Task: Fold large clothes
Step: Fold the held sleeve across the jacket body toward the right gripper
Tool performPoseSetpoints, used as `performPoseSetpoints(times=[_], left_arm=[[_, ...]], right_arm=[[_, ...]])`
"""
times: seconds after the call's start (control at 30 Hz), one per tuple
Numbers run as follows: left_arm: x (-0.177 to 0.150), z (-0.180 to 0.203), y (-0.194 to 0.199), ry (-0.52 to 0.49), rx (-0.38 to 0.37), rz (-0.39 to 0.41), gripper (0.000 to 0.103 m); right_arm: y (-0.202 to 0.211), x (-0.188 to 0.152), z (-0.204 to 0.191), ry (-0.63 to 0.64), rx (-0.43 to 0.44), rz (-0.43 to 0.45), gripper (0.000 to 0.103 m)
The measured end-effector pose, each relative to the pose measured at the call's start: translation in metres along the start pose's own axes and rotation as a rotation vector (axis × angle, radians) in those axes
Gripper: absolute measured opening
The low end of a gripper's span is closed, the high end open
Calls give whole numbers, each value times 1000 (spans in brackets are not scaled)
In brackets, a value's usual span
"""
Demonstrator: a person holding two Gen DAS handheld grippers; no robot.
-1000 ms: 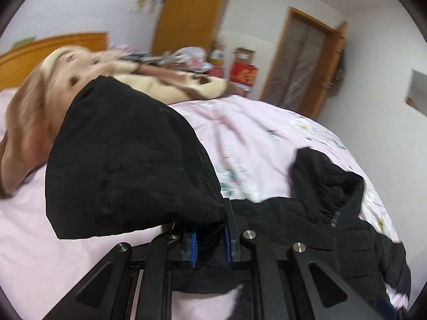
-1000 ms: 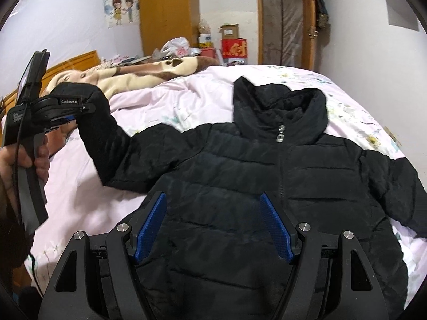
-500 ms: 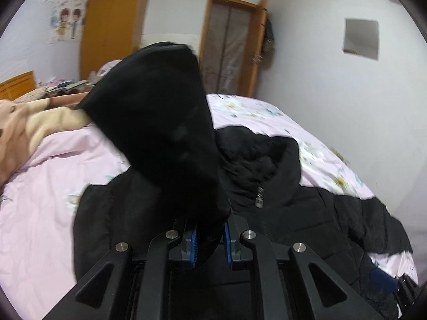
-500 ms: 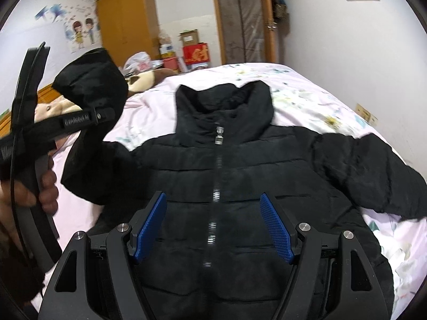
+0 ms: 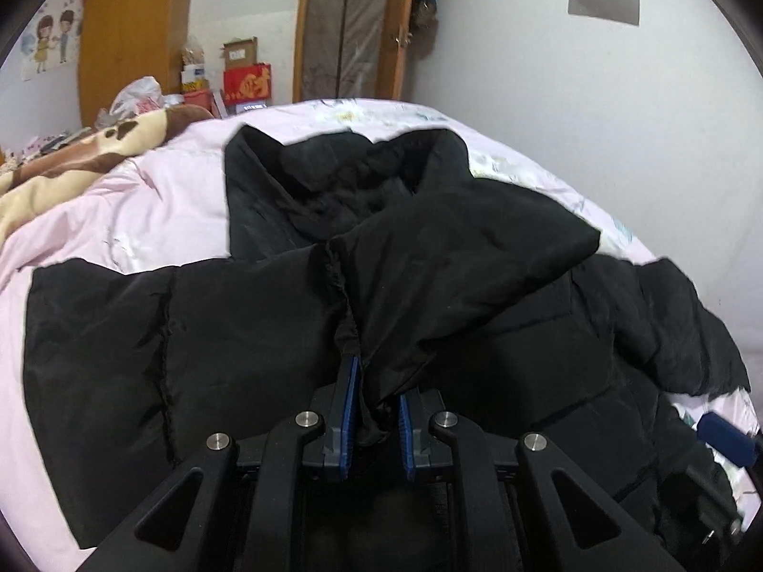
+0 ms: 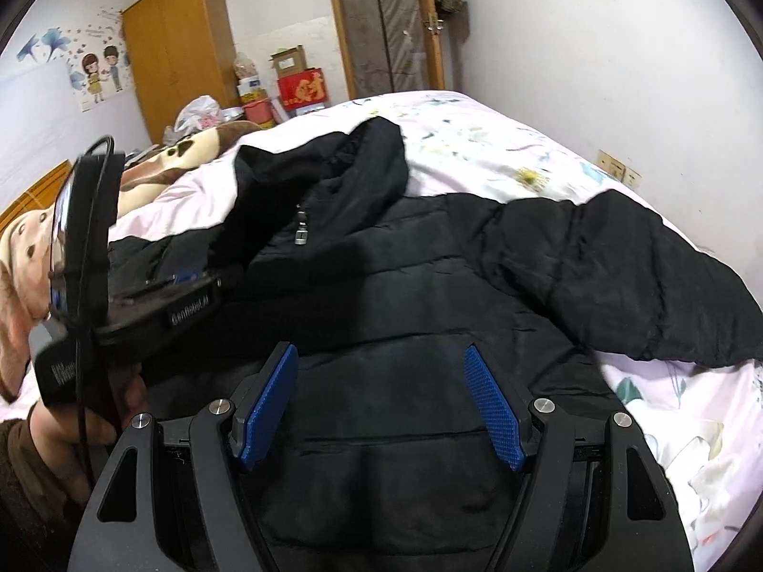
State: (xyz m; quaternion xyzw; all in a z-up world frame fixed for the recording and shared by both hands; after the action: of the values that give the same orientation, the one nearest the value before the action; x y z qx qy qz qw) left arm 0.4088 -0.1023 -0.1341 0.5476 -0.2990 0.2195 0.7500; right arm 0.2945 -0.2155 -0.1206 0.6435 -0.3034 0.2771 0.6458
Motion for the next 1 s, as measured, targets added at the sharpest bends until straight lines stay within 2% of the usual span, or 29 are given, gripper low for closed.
performPoseSetpoints(times=[0.1,0.17,0.27,0.3,0.37,0.4,0.43,0.57,0.7,0.77,0.8,0.87,0.97,1.0], left_arm=[[-8,5,-15,0,14,-27,15],[-14,4,-18,8,-12,-46,17],[-21,6,-20,-22,-52,-87,27],[-21,6,-20,-33,-51,-92,33],[-22,6,-15,-62,-66,-99,51],[-21,4,-6,-64,-92,-85,66],[-21,2,1,-55,-105,-73,72],[-12,-17,33,-9,-139,-34,72],[0,-49,66,38,-58,43,72],[7,-75,80,80,31,82,72],[10,-87,82,109,48,93,72],[13,-113,83,172,119,95,72],[11,-141,76,262,158,63,72],[9,-147,71,276,169,45,72]], right_arm=[[-6,-3,10,-13,-16,-16,72],[-11,-3,16,-23,-18,-25,72],[-20,-1,21,-36,-7,-42,72],[-24,3,23,-50,8,-42,72],[-29,10,26,-68,28,-38,72],[-33,15,28,-78,43,-32,72],[-39,19,30,-81,51,-35,72],[-62,34,26,-97,102,-60,72],[-97,46,12,-68,121,-102,72],[-117,45,5,-59,106,-163,72],[-123,44,2,-63,122,-178,72],[-134,39,-5,-70,125,-204,72],[-137,37,-14,-66,128,-204,72],[-137,37,-14,-69,135,-200,66]])
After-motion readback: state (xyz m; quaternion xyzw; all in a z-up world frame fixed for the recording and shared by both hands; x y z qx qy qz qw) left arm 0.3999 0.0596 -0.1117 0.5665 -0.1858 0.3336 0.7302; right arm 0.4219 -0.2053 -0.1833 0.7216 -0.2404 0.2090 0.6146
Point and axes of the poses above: each gripper's, at about its wrist camera, not at the fingertips, and y roughly against the way its jaws point, z to its right, x to its top, the point moved 4 cm from there along -y, roughly the way its jaws point, and after that the axes turned 9 degrees about y, right-handed, at the moved point
